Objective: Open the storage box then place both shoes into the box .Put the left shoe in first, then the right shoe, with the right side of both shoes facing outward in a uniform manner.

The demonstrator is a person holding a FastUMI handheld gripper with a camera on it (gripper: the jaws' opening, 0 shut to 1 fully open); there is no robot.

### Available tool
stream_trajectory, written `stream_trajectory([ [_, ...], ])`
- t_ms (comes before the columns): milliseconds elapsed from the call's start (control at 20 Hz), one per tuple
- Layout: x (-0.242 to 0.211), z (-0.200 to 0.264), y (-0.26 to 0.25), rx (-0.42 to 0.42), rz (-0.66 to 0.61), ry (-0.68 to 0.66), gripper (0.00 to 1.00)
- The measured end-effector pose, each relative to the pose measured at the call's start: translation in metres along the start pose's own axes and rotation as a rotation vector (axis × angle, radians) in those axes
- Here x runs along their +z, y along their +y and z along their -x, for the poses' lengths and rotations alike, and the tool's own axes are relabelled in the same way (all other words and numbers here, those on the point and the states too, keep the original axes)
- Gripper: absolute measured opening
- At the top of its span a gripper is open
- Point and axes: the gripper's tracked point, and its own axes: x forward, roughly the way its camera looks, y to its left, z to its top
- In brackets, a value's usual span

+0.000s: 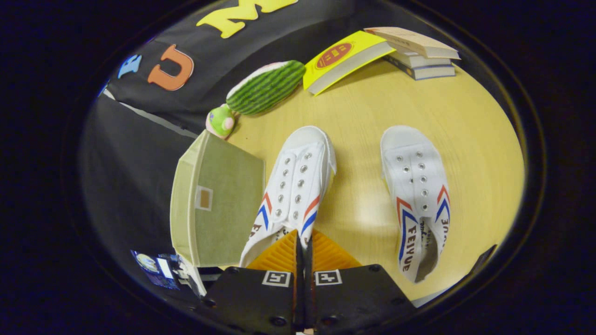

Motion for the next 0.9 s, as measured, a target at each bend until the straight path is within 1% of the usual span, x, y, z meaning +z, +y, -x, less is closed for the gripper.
stream_trajectory([
  [350,0.015,0.055,0.08,0.058,0.102,-0.081,0.06],
  [550,0.014,0.073,0.135,0.117,0.141,-0.106,0.06],
  [700,0.01,0.071,0.17,0.119,0.182,-0.128,0.06],
  [900,0.001,0.036,0.219,0.116,0.208,-0.127,0.06],
])
